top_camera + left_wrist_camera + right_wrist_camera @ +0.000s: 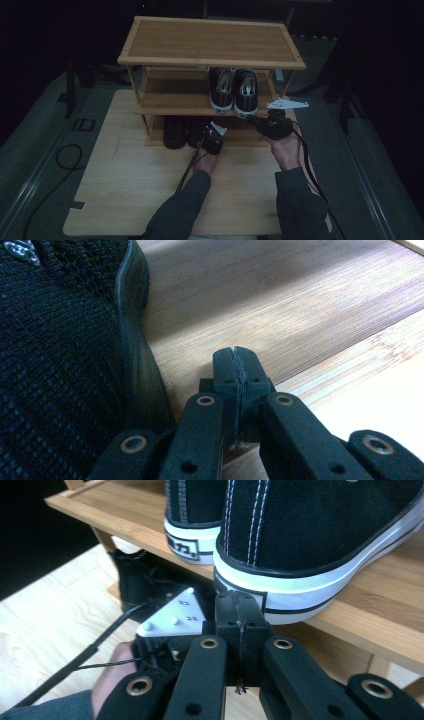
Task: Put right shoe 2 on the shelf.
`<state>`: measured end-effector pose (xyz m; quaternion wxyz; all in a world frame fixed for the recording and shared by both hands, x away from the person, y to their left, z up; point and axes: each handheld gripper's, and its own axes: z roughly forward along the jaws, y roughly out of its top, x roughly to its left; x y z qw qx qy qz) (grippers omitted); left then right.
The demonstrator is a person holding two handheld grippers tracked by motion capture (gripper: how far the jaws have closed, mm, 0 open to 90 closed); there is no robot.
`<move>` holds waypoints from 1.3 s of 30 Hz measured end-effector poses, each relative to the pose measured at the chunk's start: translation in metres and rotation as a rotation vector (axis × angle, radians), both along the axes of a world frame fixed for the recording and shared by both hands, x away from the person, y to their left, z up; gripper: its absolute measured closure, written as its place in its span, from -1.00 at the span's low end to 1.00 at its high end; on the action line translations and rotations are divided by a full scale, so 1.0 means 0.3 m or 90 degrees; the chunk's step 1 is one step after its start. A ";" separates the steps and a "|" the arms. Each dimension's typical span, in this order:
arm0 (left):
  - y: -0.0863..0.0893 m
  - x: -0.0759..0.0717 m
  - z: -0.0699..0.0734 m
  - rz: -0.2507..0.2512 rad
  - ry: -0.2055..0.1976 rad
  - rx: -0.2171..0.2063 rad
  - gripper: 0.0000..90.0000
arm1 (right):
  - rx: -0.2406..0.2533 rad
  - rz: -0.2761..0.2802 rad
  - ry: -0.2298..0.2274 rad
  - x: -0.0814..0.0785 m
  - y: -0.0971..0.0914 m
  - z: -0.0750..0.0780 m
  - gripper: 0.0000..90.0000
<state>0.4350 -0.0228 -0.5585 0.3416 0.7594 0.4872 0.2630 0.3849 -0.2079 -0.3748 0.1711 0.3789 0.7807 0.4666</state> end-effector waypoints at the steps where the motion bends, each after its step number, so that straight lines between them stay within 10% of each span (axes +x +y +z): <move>1: 0.000 0.000 0.000 0.000 0.000 0.001 0.99 | 0.002 0.000 0.002 0.002 0.000 -0.001 1.00; 39: 0.002 -0.001 0.001 -0.001 0.003 0.003 0.99 | -0.015 -0.012 0.005 0.052 0.033 -0.028 1.00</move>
